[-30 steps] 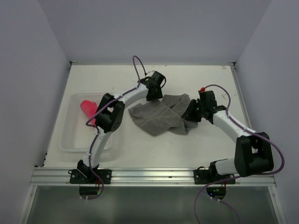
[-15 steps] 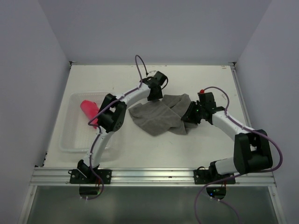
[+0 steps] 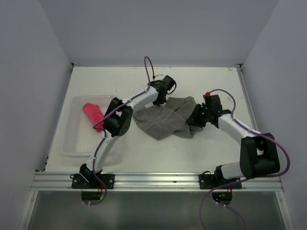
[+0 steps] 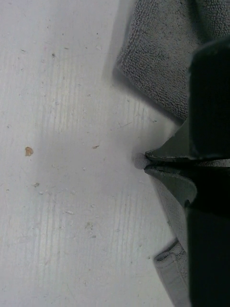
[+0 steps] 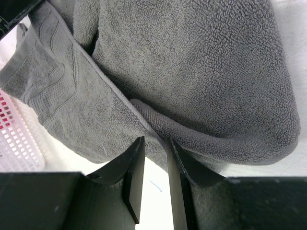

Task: Roll the towels
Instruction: Flatten the towel

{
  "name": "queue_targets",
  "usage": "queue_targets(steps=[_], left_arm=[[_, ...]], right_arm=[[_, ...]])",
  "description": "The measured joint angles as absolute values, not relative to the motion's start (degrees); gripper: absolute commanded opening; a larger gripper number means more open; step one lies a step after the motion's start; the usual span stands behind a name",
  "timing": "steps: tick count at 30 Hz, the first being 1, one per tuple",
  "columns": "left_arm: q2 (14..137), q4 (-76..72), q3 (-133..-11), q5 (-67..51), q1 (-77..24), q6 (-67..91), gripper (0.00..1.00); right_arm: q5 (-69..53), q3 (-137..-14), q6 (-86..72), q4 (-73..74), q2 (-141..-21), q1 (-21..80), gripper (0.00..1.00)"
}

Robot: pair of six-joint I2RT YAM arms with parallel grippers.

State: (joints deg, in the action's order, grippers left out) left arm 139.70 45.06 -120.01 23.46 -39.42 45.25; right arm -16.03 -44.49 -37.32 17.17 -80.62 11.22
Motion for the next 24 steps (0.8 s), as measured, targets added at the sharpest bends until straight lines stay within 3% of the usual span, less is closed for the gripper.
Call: queue_targets(steps=[6, 11, 20, 24], left_arm=[[139.44, 47.31, -120.33, 24.99, -39.81, 44.07, 0.00], [132.05, 48.10, -116.29, 28.45, -39.90, 42.30, 0.00], [82.67, 27.42, -84.93, 29.10, -39.94, 35.29, 0.00], [70.13, 22.00, -76.42, 27.51, -39.92, 33.93, 0.00]], right_arm=[[-15.62, -44.49, -37.23, 17.93, -79.53, 10.98, 0.31], [-13.76, -44.49, -37.30, 18.92, -76.16, 9.08, 0.43], [-11.60, -44.45, -40.82, 19.14, -78.04, 5.17, 0.54], [-12.88, -42.87, -43.62, 16.80, -81.03, 5.21, 0.57]])
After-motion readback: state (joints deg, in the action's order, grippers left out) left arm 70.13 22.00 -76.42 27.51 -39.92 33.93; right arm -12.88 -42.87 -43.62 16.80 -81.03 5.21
